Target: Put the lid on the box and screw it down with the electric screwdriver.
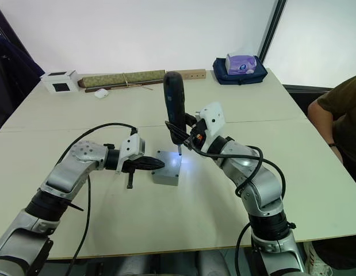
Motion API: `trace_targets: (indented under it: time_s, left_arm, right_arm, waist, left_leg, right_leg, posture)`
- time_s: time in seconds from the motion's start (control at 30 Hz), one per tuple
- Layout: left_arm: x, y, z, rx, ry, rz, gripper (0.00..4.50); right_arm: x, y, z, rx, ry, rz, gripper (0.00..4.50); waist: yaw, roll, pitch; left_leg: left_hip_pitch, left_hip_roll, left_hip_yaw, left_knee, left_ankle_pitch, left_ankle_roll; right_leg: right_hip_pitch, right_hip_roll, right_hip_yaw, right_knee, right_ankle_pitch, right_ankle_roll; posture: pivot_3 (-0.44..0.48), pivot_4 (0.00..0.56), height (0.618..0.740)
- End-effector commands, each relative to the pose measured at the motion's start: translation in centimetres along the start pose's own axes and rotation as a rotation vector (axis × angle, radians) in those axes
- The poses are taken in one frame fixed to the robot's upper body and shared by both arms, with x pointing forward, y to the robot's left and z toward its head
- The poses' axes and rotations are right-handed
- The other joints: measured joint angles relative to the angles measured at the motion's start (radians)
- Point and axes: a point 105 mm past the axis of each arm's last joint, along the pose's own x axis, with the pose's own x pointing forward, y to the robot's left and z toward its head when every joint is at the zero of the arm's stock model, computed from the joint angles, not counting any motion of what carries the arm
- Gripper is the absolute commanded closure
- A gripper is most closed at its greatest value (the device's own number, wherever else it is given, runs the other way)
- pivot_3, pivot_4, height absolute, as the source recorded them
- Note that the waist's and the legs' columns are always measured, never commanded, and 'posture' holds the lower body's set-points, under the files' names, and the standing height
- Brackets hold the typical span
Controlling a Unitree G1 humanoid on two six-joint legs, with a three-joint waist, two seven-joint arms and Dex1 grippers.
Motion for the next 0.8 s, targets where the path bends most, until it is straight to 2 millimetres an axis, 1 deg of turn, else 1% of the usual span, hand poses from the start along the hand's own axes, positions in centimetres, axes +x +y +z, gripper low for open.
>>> trace_targets:
  time_s: [0.03,0.1,0.17,0.27,0.3,0.37,0.4,0.47,0.57,0.6,0.63,0.67,0.73,0.77,0.8]
  left_arm:
    - [0.2,-0.5,-0.9,-0.011,0.038,-0.019,4.5]
    - [0.2,-0.5,-0.8,-0.009,0.035,-0.016,4.5]
    - [0.0,-0.3,-0.6,-0.004,0.031,-0.006,4.5]
    - [-0.1,-0.1,-0.4,0.0,0.023,0.002,4.5]
    - [-0.1,-0.1,-0.2,0.0,0.016,0.006,4.5]
    - [-0.2,0.0,0.1,0.006,0.007,0.012,4.5]
    - [-0.3,0.0,0.3,0.008,0.002,0.015,4.5]
    - [-0.4,0.1,0.6,0.009,-0.009,0.021,4.5]
    - [-0.4,0.2,1.0,0.015,-0.021,0.029,4.5]
    - [-0.6,0.3,1.4,0.024,-0.034,0.034,4.5]
    - [-0.9,0.4,2.3,0.038,-0.062,0.038,4.5]
    - [-1.3,0.4,3.3,0.054,-0.09,0.036,4.5]
    - [-2.1,0.3,5.2,0.093,-0.135,0.025,4.5]
    - [-2.3,0.2,5.8,0.105,-0.148,0.018,4.5]
    - [-2.5,0.1,6.2,0.11,-0.154,0.014,4.5]
  right_arm:
    - [-0.5,-0.8,-3.1,0.036,0.139,-0.029,2.99]
    - [-0.4,-0.8,-2.3,0.023,0.116,-0.024,2.99]
    - [-0.1,-1.0,-0.2,0.001,0.058,-0.026,2.99]
    - [0.0,-1.2,2.4,-0.007,-0.006,-0.031,2.99]
    - [0.0,-1.4,3.8,-0.001,-0.045,-0.04,2.99]
    - [-0.1,-1.8,6.4,0.029,-0.113,-0.054,2.99]
    - [-0.2,-2.0,7.5,0.059,-0.144,-0.062,2.99]
    - [-0.6,-2.5,8.9,0.1,-0.172,-0.073,2.99]
    - [-1.1,-3.3,10.0,0.119,-0.167,-0.101,2.99]
    - [-1.6,-4.3,10.5,0.113,-0.141,-0.148,2.99]
    - [-2.2,-5.7,10.5,0.099,-0.063,-0.206,2.99]
    - [-2.9,-6.8,9.6,0.075,0.071,-0.251,2.99]
    - [-5.1,-9.4,7.7,0.046,0.332,-0.376,2.99]
    - [-5.9,-10.1,7.0,0.04,0.416,-0.404,2.99]
    - [-6.4,-10.5,6.7,0.04,0.458,-0.418,2.99]
  waist:
    - [0.0,0.0,0.0]
    - [0.0,0.0,0.0]
    - [0.0,0.0,0.0]
    - [0.001,0.001,0.002]
    - [0.002,0.001,0.002]
    - [0.002,0.002,0.004]
    - [0.002,0.002,0.004]
    - [0.002,0.003,0.006]
    - [-0.001,0.003,0.007]
    - [-0.002,0.003,0.007]
    - [-0.003,0.004,0.01]
    - [-0.003,0.006,0.014]
    - [0.003,0.006,0.019]
    - [0.005,0.005,0.019]
    - [0.005,0.005,0.019]
  left_leg:
    - [0.0,0.0,0.0,0.0,0.0,0.0]
    - [0.0,0.0,0.0,-0.001,0.0,0.0]
    - [0.0,0.0,0.0,-0.001,0.0,0.0]
    - [-0.001,0.0,0.0,-0.001,0.0,0.0]
    - [-0.002,0.0,0.0,-0.001,0.0,0.0]
    - [-0.005,0.0,0.0,0.0,0.0,0.0]
    - [-0.011,0.0,-0.001,0.0,0.0,0.0]
    - [-0.018,0.0,-0.001,0.002,0.0,0.0]
    - [-0.018,0.0,-0.001,0.001,0.0,0.0]
    - [-0.018,0.0,-0.002,0.001,0.0,0.0]
    - [-0.018,0.0,-0.001,0.0,0.0,0.0]
    - [-0.018,0.0,-0.001,0.0,0.0,0.0]
    - [-0.022,0.0,-0.001,0.0,0.0,0.0]
    - [-0.026,0.0,-0.001,0.001,0.0,0.0]
    - [-0.028,0.0,-0.002,0.002,0.0,0.0]
  right_leg:
    - [0.0,0.0,0.0,0.0,-0.001,0.0]
    - [0.0,0.0,0.0,0.0,-0.001,0.0]
    - [0.0,0.0,0.0,0.0,-0.001,0.0]
    - [-0.002,-0.001,0.0,0.0,-0.001,0.0]
    - [-0.002,-0.001,0.0,0.0,-0.001,0.0]
    - [-0.005,-0.001,0.0,0.0,-0.001,0.0]
    - [-0.011,-0.001,0.0,0.001,0.0,0.0]
    - [-0.018,-0.001,0.0,0.003,0.002,0.002]
    - [-0.018,-0.001,0.0,0.003,0.002,0.004]
    - [-0.018,-0.001,0.0,0.003,0.002,0.004]
    - [-0.019,-0.001,0.0,0.003,0.002,0.004]
    - [-0.019,-0.001,0.0,0.003,0.002,0.004]
    - [-0.022,-0.002,0.0,0.003,0.002,0.003]
    - [-0.024,-0.003,-0.001,0.002,0.001,0.001]
    - [-0.026,-0.002,-0.002,0.002,0.001,0.0]
  posture:
    - [0.0,0.15,0.74]
    - [0.0,0.15,0.74]
    - [0.0,0.15,0.74]
    - [0.0,0.15,0.74]
    - [0.0,0.15,0.74]
    - [0.0,0.15,0.74]
    - [0.0,0.15,0.74]
    - [0.0,0.15,0.74]
    - [0.0,0.15,0.74]
    - [0.0,0.15,0.74]
    - [0.0,0.15,0.74]
    - [0.0,0.15,0.74]
    - [0.0,0.15,0.74]
    - [0.0,0.15,0.74]
    - [0.0,0.15,0.74]
